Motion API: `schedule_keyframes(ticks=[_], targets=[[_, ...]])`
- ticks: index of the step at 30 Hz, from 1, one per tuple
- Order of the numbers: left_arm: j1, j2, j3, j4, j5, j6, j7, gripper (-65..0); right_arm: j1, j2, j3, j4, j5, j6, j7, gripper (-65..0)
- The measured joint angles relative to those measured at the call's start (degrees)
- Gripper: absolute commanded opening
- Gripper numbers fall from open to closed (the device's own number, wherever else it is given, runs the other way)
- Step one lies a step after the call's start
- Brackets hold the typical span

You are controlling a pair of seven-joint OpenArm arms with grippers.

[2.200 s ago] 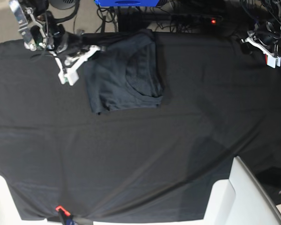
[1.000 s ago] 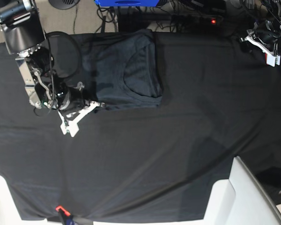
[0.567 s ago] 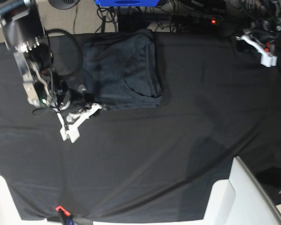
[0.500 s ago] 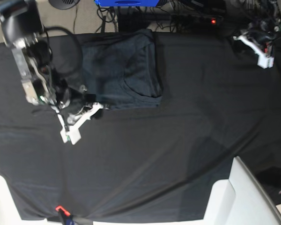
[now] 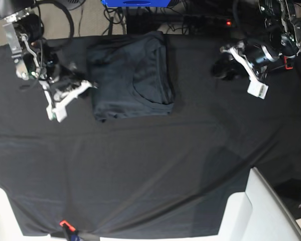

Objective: Fold the T-shirt properly
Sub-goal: 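Lower the left gripper onto the shirt's collar end and grasp it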

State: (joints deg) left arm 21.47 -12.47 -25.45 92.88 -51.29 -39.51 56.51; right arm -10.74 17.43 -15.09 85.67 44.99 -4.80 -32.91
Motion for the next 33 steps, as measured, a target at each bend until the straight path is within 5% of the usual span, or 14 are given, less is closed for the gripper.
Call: schedule_keyframes(ticks=[3, 14, 19, 30, 33], targets=[[-2.6, 0.1, 2.4, -5.2, -4.7, 0.0, -0.4, 0.0, -0.6, 0.0, 0.0, -0.3, 0.2, 0.4, 0.2, -63.8], [-8.0, 7.6, 7.1, -15.6, 5.0, 0.0, -0.4, 0.0, -3.1, 4.5, -0.1, -0.7, 0.4, 0.6, 4.6, -63.6], [-9.4, 11.3, 6.9, -18.1, 10.7, -0.7, -4.8, 0.0, -3.1, 4.8, -0.1, -0.7, 0.4, 0.6, 4.7, -63.6], [-12.5, 13.4, 10.9, -24.9, 10.7, -2.2, -8.1, 0.0, -3.6, 4.7, 4.9, -0.7, 0.6, 0.8, 4.9, -63.6], [-12.8, 14.3, 12.6, -27.5, 10.4, -2.2, -12.7, 0.0, -4.5, 4.9, 8.1, -0.7, 0.2, 5.2, 4.9, -63.6]])
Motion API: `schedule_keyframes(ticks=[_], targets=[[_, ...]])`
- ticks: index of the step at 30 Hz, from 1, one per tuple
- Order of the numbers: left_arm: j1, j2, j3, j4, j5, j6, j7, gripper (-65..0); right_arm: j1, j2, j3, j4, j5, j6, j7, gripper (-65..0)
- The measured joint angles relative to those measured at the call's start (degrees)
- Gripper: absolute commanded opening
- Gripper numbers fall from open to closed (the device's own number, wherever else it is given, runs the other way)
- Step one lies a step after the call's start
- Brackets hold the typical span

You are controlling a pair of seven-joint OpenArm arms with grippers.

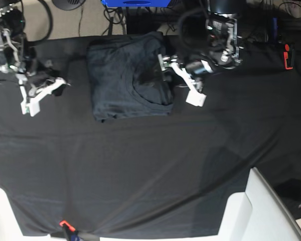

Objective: Fold the T-shirt properly
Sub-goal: 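Lower the left gripper onto the shirt's collar end and grasp it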

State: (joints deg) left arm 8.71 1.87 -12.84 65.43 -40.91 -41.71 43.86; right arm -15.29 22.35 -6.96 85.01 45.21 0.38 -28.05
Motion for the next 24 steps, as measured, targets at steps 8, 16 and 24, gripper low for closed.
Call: schedule_keyframes(ticks=[8, 16, 24], targets=[[-0.9, 0.0, 2.4, -1.7, 0.4, -0.3, -0.6, -12.2, -1.6, -0.6, 5.6, -2.2, 0.2, 4.5, -0.1, -63.6], [-1.2, 0.1, 2.8, -2.2, 3.4, 0.7, 2.9, -65.0, -1.6, -0.6, 5.6, -3.2, 0.2, 4.6, -0.2, -63.5], [-2.6, 0.1, 2.9, -1.9, 3.7, 1.2, 4.0, -65.0, -1.6, -0.6, 5.6, -3.4, 0.2, 4.6, -0.2, -63.5]])
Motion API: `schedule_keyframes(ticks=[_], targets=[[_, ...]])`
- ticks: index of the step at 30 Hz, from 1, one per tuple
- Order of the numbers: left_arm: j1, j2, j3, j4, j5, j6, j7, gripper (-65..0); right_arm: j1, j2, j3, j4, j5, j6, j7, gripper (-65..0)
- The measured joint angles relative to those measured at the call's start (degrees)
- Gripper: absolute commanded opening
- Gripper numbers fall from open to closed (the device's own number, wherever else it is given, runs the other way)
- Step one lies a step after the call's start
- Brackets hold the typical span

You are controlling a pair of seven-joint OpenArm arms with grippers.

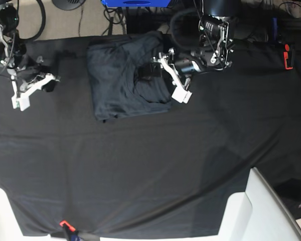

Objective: Fold the T-shirt properly
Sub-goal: 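Lower the left gripper onto the shirt's collar end and grasp it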

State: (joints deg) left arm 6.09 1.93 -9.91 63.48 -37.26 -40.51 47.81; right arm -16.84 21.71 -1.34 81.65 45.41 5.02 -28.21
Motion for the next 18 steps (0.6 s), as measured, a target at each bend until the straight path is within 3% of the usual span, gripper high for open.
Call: schedule_keyframes(ticks=[3, 7, 15, 18], targets=[[-0.2, 0.0, 0.1, 1.8, 0.9, 1.1, 1.3, -65.0, 0.2, -0.1, 0.0, -1.1, 0.0, 0.0, 0.1, -63.5], [-2.9, -1.6, 2.6, 4.1, 1.4, 1.1, 8.8, -65.0, 0.3, -0.1, 0.0, -2.5, 0.0, 0.0, 0.1, -63.5], [-7.6, -7.2, 11.4, 4.3, 1.5, 1.1, 12.0, -65.0, 0.8, -2.0, 0.1, -3.0, 0.2, 0.0, 0.0, -63.5], [-9.9, -9.6, 18.2, 4.4, 1.6, 1.1, 12.2, -65.0, 1.3, -2.3, 0.2, -3.0, 0.2, 0.0, 0.2, -63.5]])
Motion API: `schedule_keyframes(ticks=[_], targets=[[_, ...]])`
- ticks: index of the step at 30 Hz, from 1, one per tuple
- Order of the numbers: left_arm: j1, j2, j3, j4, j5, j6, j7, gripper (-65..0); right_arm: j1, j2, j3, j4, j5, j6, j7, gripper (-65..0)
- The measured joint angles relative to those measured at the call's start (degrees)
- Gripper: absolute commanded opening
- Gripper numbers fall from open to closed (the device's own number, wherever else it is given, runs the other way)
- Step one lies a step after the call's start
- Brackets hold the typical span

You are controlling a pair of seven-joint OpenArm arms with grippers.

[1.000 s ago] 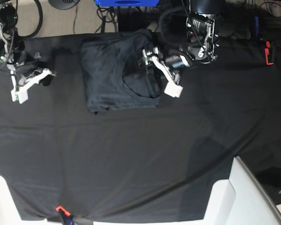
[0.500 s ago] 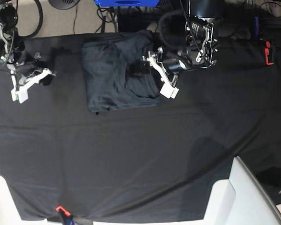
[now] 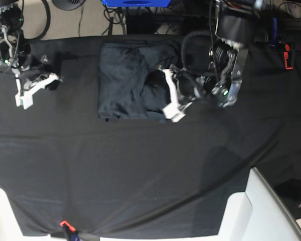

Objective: Fold the T-shirt properly
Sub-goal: 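Lower the left gripper onto the shirt's collar end and grasp it, then drag the grasped shirt end with the left gripper toward the right gripper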

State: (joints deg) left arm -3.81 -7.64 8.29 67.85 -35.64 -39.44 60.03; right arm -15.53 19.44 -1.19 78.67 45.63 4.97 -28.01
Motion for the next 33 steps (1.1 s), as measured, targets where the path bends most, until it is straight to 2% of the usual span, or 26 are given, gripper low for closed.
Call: schedule_keyframes(ticks=[7, 11, 15, 20, 29, 33], targets=[[-6.1, -4.8, 13.8, -0.3, -0.2, 0.0, -0.2, -65.0, 0.1, -1.1, 0.0, 0.0, 0.0, 0.0, 0.0, -63.5], [-9.0, -5.4, 18.7, -0.4, 0.1, 0.0, -0.2, -65.0, 0.1, -1.0, 0.0, 0.1, 0.0, 0.0, 0.0, -63.5], [-10.8, -4.3, 22.5, -0.3, 7.6, -0.1, -0.5, -65.0, 0.1, -1.0, 0.0, 0.1, 0.0, 0.0, 0.0, -63.5], [-11.1, -1.5, 23.3, -0.1, 17.9, -1.1, -0.7, -65.0, 0.1, -1.0, 0.0, 0.1, 0.0, -0.3, 0.0, -63.5], [-14.7, -2.0, 24.1, -0.4, 23.6, -0.9, -0.9, -65.0, 0.1, -1.0, 0.0, 0.1, 0.0, -0.4, 0.0, -63.5], [-16.6, -3.2, 31.5, 0.1, 28.3, -0.8, -0.9, -65.0, 0.1, -1.0, 0.0, 0.1, 0.0, -0.4, 0.0, -63.5]])
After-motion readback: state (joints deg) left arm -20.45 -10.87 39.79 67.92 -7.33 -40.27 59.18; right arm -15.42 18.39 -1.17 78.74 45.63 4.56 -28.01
